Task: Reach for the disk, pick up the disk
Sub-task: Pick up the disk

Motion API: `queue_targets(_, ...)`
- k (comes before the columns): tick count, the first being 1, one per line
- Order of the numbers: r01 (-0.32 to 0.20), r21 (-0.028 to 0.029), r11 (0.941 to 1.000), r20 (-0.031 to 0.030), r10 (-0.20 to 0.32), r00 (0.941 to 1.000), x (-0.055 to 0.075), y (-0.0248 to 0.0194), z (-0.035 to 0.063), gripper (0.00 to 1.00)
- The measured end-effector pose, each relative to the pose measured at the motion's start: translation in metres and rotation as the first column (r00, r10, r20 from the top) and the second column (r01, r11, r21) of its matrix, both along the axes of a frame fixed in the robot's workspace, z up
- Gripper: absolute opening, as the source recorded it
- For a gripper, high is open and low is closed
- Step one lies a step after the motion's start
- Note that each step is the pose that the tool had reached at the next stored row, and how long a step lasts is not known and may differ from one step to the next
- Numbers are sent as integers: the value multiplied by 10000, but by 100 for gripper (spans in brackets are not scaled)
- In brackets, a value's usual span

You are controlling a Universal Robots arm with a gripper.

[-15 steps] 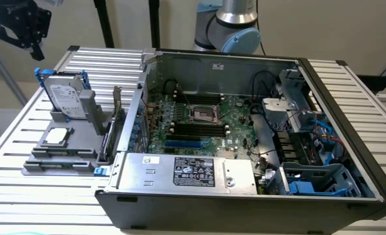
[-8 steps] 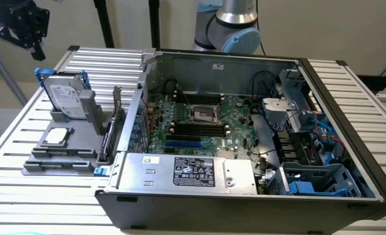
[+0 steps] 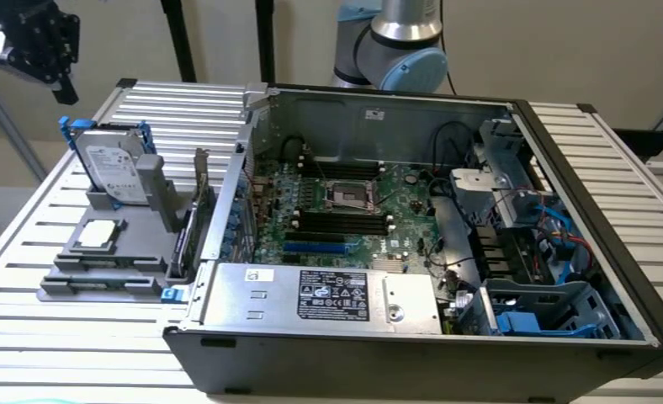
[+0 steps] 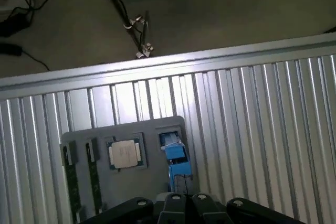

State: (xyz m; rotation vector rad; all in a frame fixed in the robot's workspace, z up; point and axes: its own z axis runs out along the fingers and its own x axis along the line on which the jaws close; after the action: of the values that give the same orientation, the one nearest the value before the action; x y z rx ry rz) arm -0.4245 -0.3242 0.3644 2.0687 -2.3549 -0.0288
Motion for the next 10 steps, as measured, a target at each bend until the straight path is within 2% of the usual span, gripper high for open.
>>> queue_targets(3,-540,0,9985,1,540,9985,0,0,-2,11)
queue_targets(6,-1060,-1,9944,0,1060,9944,0,0,-2,11)
queue_targets(10,-1156,-1,9933,0,1156,9933,1,0,-2,12)
